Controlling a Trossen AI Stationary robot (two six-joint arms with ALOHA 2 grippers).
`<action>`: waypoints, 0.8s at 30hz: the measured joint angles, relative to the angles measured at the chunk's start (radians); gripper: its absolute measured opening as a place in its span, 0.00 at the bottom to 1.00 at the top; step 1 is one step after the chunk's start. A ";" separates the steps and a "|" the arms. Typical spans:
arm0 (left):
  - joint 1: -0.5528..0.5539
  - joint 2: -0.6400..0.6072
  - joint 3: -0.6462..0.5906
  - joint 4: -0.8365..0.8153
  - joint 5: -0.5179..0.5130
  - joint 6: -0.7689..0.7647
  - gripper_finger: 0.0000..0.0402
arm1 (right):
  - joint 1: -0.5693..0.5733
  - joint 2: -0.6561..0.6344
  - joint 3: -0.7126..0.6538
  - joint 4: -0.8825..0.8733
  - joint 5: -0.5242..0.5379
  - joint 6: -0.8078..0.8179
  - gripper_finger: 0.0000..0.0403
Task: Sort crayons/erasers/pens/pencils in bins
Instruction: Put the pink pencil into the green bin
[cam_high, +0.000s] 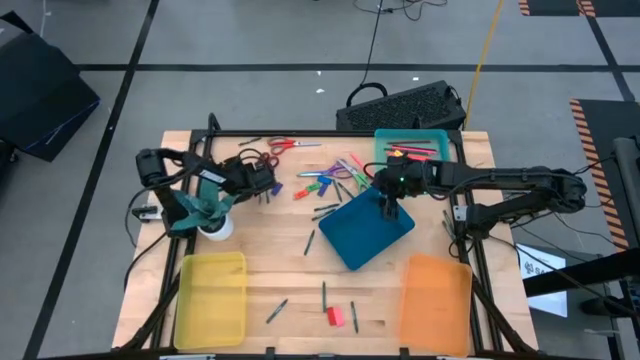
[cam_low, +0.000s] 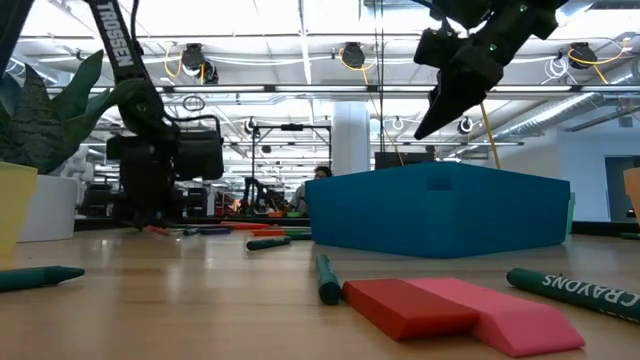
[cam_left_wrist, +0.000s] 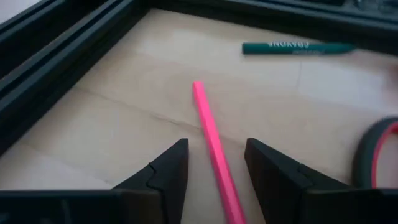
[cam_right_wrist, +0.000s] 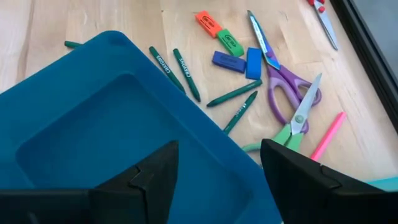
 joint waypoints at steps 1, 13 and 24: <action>0.002 0.017 0.000 0.008 -0.005 -0.017 0.41 | 0.003 0.000 0.000 0.000 0.000 0.006 0.55; 0.004 0.111 -0.001 0.072 -0.115 -0.094 0.22 | 0.019 -0.001 0.000 0.032 0.000 0.017 0.55; 0.005 0.112 -0.001 0.066 -0.108 -0.082 0.04 | 0.029 -0.017 0.000 0.030 0.000 0.017 0.55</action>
